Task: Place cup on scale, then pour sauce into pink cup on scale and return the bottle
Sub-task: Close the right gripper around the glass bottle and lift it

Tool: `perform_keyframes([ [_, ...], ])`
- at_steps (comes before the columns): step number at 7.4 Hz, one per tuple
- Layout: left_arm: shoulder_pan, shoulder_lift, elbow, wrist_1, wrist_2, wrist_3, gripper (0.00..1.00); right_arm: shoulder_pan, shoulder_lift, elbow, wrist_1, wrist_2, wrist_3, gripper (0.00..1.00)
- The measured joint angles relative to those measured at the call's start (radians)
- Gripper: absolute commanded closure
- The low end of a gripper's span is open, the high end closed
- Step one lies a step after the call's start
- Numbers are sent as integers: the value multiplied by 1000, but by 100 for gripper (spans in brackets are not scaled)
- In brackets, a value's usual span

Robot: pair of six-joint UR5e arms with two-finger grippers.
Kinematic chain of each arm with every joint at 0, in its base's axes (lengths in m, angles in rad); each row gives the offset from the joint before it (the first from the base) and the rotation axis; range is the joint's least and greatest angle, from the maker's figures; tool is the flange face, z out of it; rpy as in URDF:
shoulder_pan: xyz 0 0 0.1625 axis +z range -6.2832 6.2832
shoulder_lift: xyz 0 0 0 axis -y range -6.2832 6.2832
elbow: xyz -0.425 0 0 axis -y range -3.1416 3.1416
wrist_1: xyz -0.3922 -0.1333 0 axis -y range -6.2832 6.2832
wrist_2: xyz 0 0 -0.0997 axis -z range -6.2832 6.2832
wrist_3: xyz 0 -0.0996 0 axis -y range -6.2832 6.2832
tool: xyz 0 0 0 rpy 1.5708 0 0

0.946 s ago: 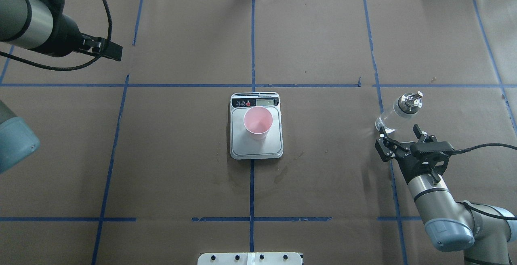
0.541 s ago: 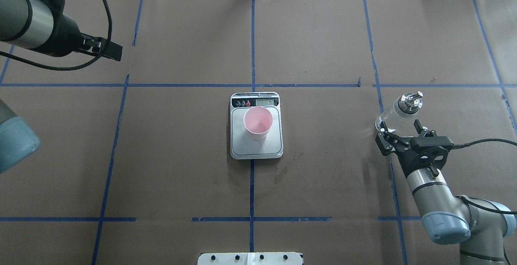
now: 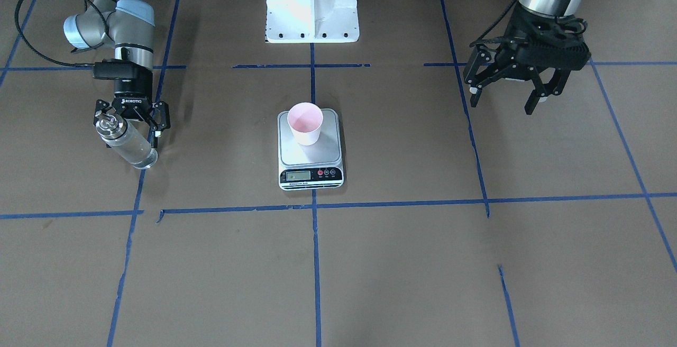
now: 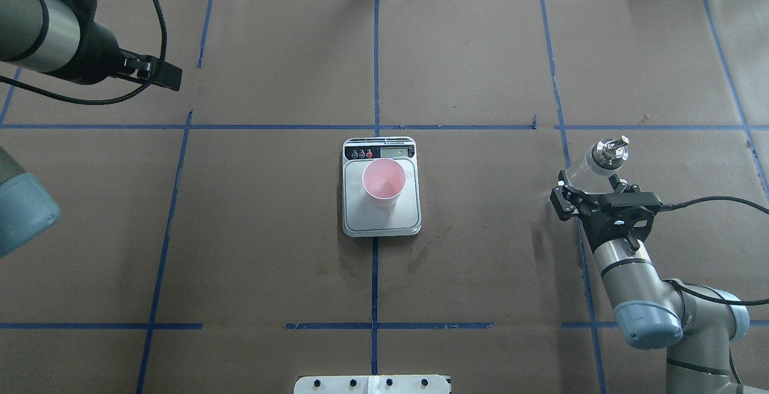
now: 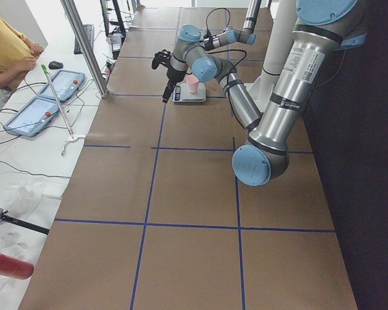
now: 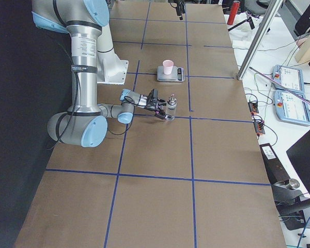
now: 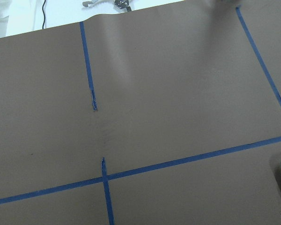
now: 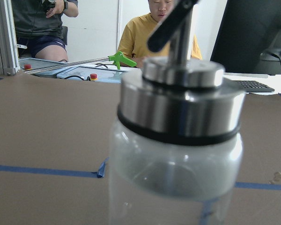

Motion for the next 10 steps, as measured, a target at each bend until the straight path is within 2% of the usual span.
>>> perform_keyframes([
  [2,0,0,-1,0,1,-1,0,4,7,-16,17,3,0,1],
  [5,0,-1,-3,2,1,-1,0,5,18,-53,104,1,-10,2],
  [8,0,-1,-3,4,1,-1,0,5,32,-62,120,-5,-22,3],
  [9,0,0,-2,4,1,-1,0,6,31,-66,121,-7,-23,9],
  [10,0,0,0,5,1,-1,0,7,30,-69,121,-9,-24,34],
])
